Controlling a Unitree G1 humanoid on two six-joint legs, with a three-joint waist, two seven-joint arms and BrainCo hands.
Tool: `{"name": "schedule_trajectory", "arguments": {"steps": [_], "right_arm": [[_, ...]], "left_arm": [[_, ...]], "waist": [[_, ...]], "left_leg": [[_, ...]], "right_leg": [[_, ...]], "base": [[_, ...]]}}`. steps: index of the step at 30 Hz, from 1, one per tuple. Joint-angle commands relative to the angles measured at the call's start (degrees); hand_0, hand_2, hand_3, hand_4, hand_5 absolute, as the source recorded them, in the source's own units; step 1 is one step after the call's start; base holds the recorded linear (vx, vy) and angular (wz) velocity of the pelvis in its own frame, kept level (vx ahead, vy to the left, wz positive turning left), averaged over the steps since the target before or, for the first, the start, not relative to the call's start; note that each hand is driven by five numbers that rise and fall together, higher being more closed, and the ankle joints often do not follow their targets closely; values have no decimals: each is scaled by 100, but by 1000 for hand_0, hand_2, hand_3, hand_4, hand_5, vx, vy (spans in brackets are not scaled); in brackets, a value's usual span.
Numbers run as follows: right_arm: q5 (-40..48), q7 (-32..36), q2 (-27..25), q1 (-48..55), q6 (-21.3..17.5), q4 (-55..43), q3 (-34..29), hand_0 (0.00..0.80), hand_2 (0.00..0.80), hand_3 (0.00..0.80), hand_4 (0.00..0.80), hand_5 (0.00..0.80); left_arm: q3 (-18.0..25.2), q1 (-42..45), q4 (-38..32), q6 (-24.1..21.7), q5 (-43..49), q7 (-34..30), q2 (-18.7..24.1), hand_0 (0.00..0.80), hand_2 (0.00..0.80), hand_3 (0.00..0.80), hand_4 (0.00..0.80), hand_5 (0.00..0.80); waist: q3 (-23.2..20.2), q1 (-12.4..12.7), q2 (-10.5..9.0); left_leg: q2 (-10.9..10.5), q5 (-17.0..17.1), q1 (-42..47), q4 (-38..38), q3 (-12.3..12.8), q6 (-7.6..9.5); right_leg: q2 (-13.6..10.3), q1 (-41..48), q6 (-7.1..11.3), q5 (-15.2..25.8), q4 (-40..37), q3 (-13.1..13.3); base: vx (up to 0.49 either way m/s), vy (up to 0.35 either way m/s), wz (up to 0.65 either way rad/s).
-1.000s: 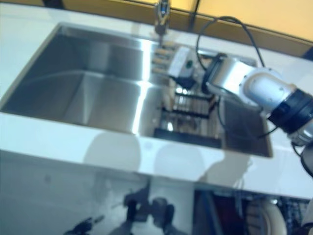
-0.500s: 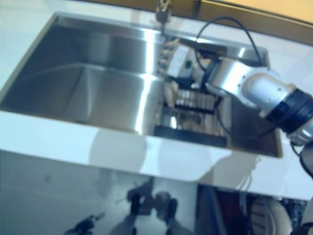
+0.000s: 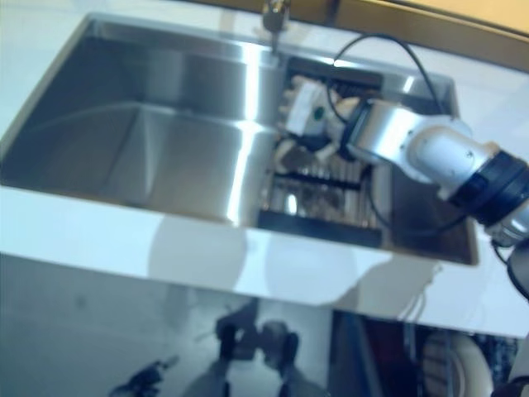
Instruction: Take plates into dishwasher
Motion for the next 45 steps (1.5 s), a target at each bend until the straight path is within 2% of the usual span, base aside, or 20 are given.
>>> {"name": "schedule_trajectory", "arguments": {"steps": [1,11,22,26,32,39,45], "right_arm": [[-141,-220,-106,-503,152,178,131,800,800,800,800,800],[-130,-889,-359,-567,576,705,-39,800,800,800,800,800],[424,-1235,-755,-469,1104,1173,-366,800,800,800,800,800],[850,-1282,-1055,-388,1315,1316,-470,800,800,800,800,800],[1213,-1427,-1669,-43,1432,1618,-718,800,800,800,800,800],[1927,-1723,-2417,643,1259,2068,-1304,800,800,800,800,800],[2437,-1785,-2975,1850,916,2486,-2344,800,800,800,800,800]], "left_arm": [[149,-40,75,-73,14,22,47,0,0,0,0,0],[270,52,121,7,188,89,67,0,0,0,0,0],[361,211,214,174,366,61,-77,0,0,0,0,0],[378,313,258,202,515,0,-162,0,0,0,0,0],[368,522,277,238,617,-79,-229,0,0,0,0,0],[333,607,261,305,663,-197,-164,0,0,0,0,0],[261,583,221,356,739,-236,-197,0,0,0,0,0]], "waist": [[-72,183,-182],[-416,66,-294],[-1074,-166,-352],[-1377,-315,-336],[-1676,-501,-277],[-1881,-801,-212],[-2031,-1109,-133]], "left_leg": [[-170,-289,123,-58,224,139],[-130,-450,364,-58,367,144],[-76,-717,876,-58,665,155],[-65,-818,1083,-58,804,161],[-33,-884,1246,-58,994,160],[45,-962,1375,-58,1301,140],[143,-1005,1492,-58,1631,136]], "right_leg": [[78,256,301,-331,-7,-50],[136,429,329,-394,-7,40],[201,804,377,-527,-7,335],[248,949,394,-562,-7,549],[314,1073,402,-578,-7,752],[393,1111,437,-558,-7,1001],[438,1100,472,-510,-7,1174]], "base": [[0,0,0],[-4,-9,-2],[5,-31,-20],[47,-28,-33],[43,-32,-28],[-2,-56,-16],[-3,-69,-25]]}}
